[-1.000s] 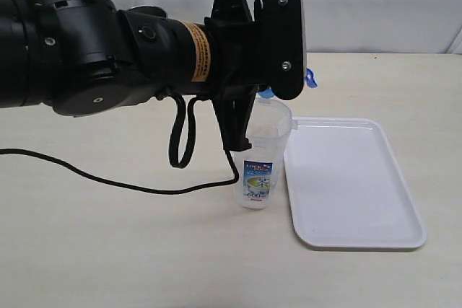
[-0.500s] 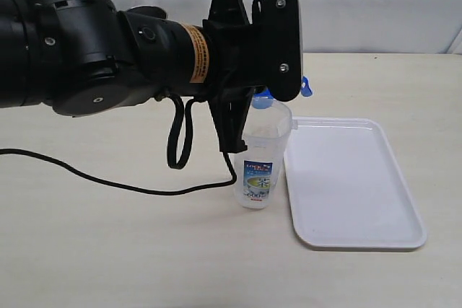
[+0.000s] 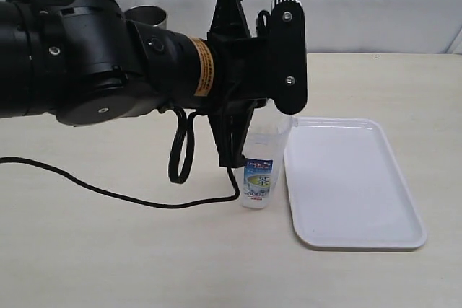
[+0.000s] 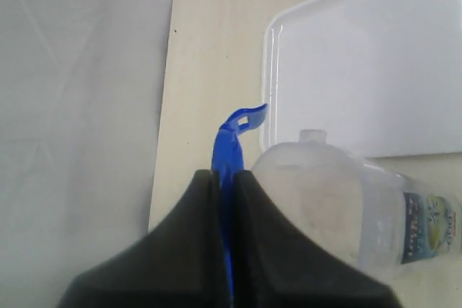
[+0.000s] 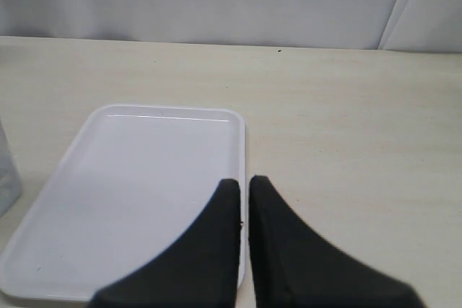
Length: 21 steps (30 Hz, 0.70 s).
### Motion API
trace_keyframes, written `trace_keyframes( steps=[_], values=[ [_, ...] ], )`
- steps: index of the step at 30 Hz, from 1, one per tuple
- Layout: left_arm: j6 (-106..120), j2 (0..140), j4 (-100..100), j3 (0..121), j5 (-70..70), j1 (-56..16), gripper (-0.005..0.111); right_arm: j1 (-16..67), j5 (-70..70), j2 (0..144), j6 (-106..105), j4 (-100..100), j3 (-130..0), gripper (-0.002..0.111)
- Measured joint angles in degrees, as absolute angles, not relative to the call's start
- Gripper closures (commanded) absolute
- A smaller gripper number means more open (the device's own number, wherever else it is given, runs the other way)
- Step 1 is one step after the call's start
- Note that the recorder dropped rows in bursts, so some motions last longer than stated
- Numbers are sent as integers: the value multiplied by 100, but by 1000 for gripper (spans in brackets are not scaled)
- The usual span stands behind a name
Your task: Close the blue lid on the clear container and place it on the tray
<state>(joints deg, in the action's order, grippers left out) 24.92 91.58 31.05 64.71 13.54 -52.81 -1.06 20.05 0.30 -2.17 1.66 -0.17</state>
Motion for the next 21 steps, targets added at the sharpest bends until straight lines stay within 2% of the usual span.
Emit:
trace_keyframes(
  steps=[21],
  values=[
    [2429,9137,3072,5883,1144,-5411,107,-106,2005,30,-217,166,-17,104]
  ],
)
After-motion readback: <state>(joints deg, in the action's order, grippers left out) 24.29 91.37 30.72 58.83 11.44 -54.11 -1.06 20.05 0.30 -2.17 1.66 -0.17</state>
